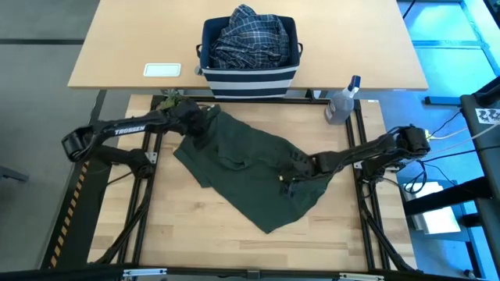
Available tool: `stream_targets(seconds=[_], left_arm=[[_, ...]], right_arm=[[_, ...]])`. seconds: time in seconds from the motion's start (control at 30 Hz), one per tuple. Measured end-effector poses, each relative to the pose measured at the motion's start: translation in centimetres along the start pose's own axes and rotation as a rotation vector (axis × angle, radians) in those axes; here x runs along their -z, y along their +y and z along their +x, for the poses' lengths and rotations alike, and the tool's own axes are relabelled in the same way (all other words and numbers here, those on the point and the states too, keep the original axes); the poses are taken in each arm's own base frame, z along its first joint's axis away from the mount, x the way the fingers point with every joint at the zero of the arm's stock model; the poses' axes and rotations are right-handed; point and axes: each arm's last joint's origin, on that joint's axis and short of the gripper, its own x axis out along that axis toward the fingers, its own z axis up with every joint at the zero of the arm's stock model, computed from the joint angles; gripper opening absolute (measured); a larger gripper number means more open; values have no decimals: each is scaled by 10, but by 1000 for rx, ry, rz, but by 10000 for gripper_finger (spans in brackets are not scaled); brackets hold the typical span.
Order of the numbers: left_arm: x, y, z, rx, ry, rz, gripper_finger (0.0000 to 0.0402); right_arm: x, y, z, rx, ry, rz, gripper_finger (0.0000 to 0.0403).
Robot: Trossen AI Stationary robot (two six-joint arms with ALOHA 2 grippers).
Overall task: Fold Laundry from Bin
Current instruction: Fold the green polo shirt
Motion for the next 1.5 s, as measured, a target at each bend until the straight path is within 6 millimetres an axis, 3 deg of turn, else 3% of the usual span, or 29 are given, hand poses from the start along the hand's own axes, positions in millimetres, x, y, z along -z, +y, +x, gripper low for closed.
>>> stream_targets(seconds=[0.2,0.5,0.63,0.93,1.33,1.5], left_arm=[[6,-29,-24,-61,-21,74,59],[40,-74,-23,-95,191,157,3],[52,-83,-16,-95,255,146,3],[75,-103,3,15,435,135,2],[86,-162,5,423,372,239,1],[84,-172,-7,293,258,380,1]], right_arm=[[2,22,24,-76,-42,11,17],[10,53,41,-125,19,-55,4],[15,59,39,-114,64,-47,2],[40,63,23,51,339,-8,1],[61,49,4,272,607,17,1],[65,45,-2,299,676,1,1]])
